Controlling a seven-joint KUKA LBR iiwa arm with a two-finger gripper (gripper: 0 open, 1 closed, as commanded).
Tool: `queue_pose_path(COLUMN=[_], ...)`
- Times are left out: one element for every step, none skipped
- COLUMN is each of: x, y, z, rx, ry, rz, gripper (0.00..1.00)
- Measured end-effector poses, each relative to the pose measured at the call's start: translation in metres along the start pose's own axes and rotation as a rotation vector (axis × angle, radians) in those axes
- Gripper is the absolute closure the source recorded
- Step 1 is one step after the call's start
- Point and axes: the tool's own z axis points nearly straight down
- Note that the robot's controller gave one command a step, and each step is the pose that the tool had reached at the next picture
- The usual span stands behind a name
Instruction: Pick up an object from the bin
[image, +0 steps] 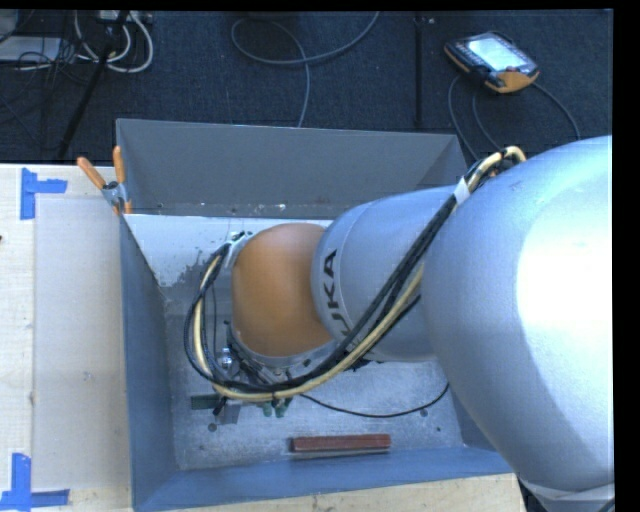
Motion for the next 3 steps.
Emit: queue_pose_path(x=[0.0, 0.0, 0.001], y=[0.0, 0.0, -0.001], z=[-0.009, -0.017, -0.03], rx=[0.0, 0.001, 0.001], ry=[-0.001, 0.001, 0.003], rz=[0.0, 0.001, 0.001], gripper=[1.0, 1.0, 1.0])
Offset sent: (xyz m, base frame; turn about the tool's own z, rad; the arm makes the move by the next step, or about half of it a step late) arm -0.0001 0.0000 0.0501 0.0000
